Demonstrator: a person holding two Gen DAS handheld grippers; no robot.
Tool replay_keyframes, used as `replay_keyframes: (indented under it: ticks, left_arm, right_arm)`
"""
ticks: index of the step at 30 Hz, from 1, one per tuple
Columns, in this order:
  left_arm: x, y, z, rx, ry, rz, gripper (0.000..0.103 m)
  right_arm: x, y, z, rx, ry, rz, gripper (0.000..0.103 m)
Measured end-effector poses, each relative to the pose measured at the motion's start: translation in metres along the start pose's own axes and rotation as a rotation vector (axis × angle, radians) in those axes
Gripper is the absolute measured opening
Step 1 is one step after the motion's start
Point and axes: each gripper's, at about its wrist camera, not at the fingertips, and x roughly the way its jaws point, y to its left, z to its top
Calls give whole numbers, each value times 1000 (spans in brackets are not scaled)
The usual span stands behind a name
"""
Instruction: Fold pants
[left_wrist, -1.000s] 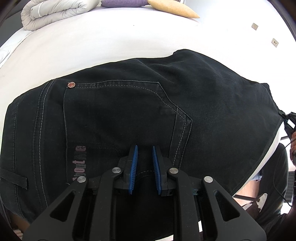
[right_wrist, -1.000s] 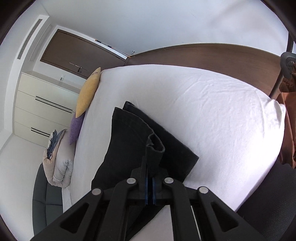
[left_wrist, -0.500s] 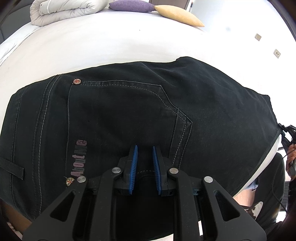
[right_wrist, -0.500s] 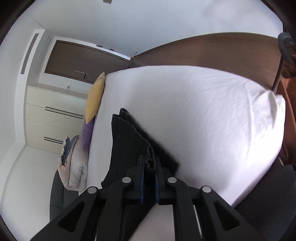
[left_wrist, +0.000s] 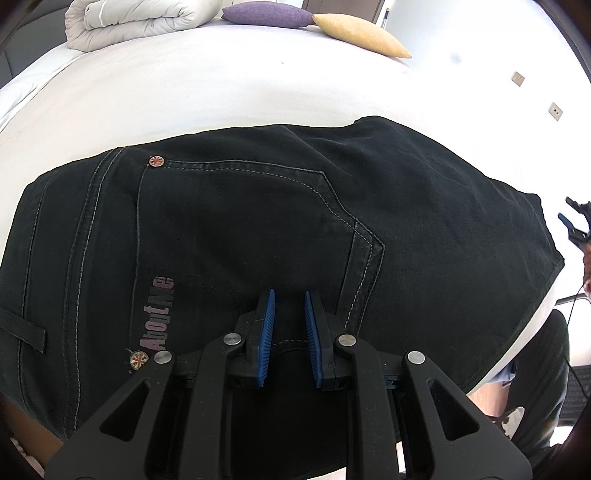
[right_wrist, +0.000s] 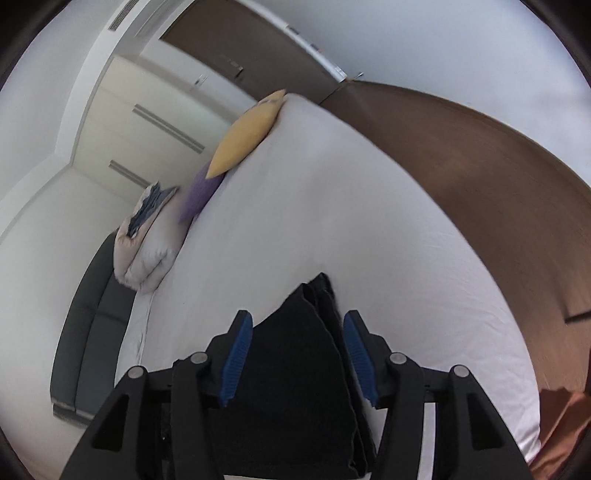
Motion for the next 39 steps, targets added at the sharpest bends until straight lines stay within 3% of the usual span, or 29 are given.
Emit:
replay_keyframes:
  ticks: [4, 9, 18, 21, 24, 30, 35, 37, 39]
  left_arm:
    - [1, -2, 2, 0, 4, 2, 16]
    - [2, -4, 4, -2, 0, 1, 16]
    - [2, -2, 1, -7, -7, -2, 16]
    - [1, -1, 0, -9, -9, -2, 16]
    - [1, -2, 0, -9, -10, 2, 16]
    - [-2, -2, -2, -17, -27, 3, 16]
    - [-8, 2, -7, -66, -67, -4, 16]
    - [-10, 4, -7, -101, -82, -10, 16]
    - [-12, 6, -8, -130, -92, -18, 16]
  right_arm:
    - [28, -2, 18, -21, 38, 39, 53]
    - [53, -12, 23, -47, 102, -13, 41]
    - [72, -11, 11, -149, 181, -77, 37]
    - [75, -9, 9, -188, 195, -112, 31]
    - [78, -6, 9, -221, 204, -154, 10]
    - [77, 8, 3, -274, 120, -282, 2]
    - [71, 1, 2, -227, 36, -342, 1]
    - [68, -1, 3, -222, -2, -406, 0]
    - [60, -14, 9, -164, -34, -406, 0]
